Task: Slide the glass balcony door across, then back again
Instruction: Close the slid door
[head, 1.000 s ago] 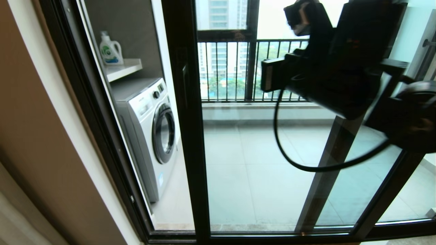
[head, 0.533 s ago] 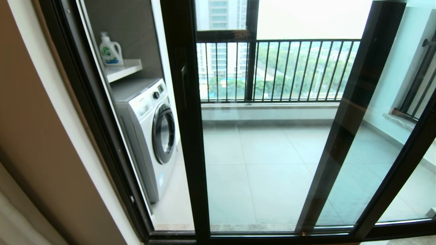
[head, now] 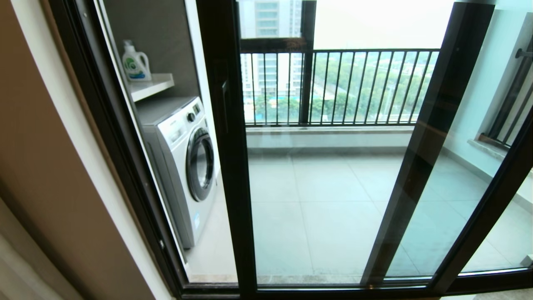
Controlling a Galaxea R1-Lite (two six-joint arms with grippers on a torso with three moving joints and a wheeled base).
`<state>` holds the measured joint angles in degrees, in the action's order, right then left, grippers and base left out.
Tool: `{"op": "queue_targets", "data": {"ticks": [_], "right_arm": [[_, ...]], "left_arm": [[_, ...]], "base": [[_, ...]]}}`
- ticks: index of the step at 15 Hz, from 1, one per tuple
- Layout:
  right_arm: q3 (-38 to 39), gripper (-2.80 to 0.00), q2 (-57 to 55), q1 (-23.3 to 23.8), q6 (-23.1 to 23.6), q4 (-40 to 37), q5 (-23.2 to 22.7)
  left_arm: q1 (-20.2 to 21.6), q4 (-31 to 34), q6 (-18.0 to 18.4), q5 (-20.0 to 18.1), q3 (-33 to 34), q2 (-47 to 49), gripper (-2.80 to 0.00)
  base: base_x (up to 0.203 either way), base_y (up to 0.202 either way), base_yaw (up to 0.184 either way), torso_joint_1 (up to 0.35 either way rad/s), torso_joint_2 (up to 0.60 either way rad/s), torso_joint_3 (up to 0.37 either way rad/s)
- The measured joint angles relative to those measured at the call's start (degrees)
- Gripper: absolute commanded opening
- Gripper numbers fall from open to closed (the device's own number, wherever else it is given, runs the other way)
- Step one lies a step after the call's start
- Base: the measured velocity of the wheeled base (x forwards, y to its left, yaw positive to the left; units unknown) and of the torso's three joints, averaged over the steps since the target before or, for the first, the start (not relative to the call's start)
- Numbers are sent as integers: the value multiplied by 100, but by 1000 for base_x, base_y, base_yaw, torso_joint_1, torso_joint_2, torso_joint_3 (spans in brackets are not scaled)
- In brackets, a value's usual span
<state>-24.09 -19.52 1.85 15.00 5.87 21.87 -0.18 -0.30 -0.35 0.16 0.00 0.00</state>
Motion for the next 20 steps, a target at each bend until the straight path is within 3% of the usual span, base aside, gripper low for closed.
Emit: {"op": "queue_targets", "data": {"ticks": [3,6,8,9,11,14,18,20], "right_arm": [[569,-280,298,120,7,665,-9],[1468,-280,387,137,288,2315,-47],[1606,-280,412,133,330,3176,-458],[1497,-280,449,103,234,3201,-654],[1132,-280,567,-137,-13,2553,-712],[348,-280,809,-314,-661,927,-706],[330,-280,1663,-238,-522,-600,-1261],[758,-280,1827,-221,-547,-824,-1683]], "left_arm": [[0,0,2,0,0,0,-280],[-2,-2,2,0,0,0,-280],[0,-1,3,0,0,0,-280],[0,0,2,-2,0,0,-280],[0,0,4,0,0,0,-280],[0,0,5,-2,0,0,-280],[0,-2,2,-2,0,0,-280],[0,-1,1,-1,0,0,-280]], "base": [[0,0,0,0,0,0],[0,0,0,0,0,0],[0,0,0,0,0,0],[0,0,0,0,0,0],[0,0,0,0,0,0],[0,0,0,0,0,0],[0,0,0,0,0,0],[0,0,0,0,0,0]]}}
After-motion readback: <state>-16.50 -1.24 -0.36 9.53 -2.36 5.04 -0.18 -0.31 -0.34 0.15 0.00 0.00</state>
